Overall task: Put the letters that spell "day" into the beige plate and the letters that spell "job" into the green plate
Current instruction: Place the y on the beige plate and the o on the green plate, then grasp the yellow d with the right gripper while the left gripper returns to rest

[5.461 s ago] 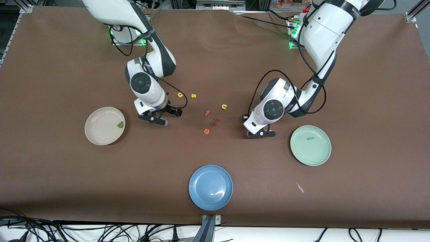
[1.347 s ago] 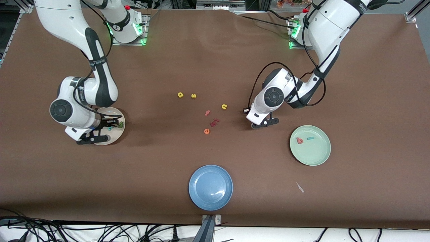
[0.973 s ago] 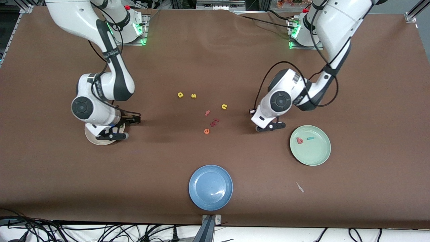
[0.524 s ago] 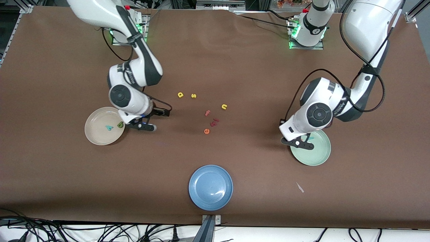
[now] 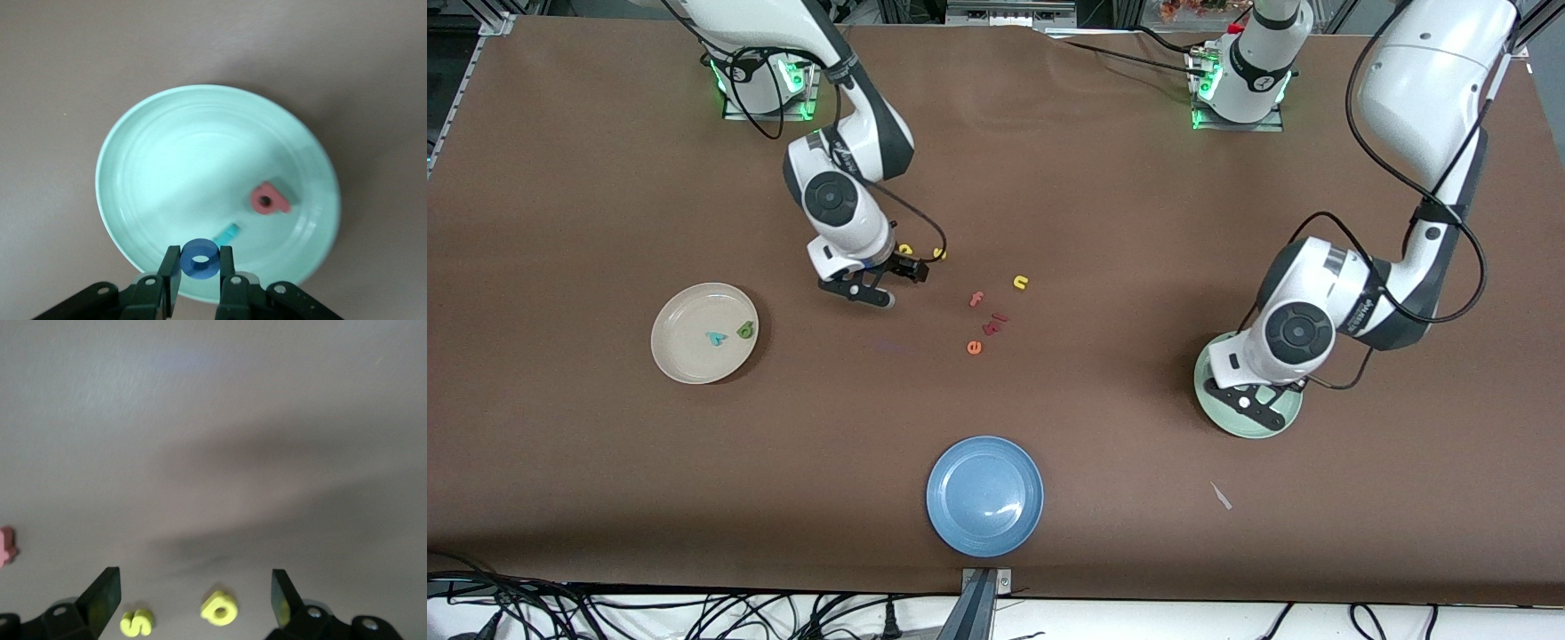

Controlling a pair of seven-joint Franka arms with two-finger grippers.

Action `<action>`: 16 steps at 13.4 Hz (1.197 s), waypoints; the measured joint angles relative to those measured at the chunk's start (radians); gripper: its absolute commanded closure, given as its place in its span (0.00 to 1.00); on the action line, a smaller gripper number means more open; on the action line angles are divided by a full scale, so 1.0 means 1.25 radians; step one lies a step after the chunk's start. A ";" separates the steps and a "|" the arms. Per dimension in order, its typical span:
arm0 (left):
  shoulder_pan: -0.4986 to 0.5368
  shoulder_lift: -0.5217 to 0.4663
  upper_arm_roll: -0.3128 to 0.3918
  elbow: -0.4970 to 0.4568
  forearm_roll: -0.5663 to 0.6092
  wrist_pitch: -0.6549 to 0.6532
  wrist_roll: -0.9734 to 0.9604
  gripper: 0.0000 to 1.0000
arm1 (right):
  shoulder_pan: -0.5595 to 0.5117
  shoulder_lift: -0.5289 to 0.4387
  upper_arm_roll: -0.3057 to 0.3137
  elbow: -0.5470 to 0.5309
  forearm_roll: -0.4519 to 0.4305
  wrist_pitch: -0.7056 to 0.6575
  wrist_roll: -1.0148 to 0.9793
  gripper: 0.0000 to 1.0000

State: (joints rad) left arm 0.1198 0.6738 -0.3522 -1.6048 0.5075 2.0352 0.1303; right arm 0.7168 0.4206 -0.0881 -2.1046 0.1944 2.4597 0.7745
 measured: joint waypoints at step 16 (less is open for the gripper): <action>0.044 -0.024 -0.034 0.126 -0.143 -0.085 0.044 0.00 | 0.006 -0.027 0.041 -0.152 0.000 0.161 0.029 0.13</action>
State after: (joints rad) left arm 0.1751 0.6436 -0.3941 -1.4478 0.3289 1.9285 0.1849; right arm 0.7248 0.3868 -0.0371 -2.2950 0.1944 2.6606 0.8104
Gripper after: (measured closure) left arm 0.000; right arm 0.101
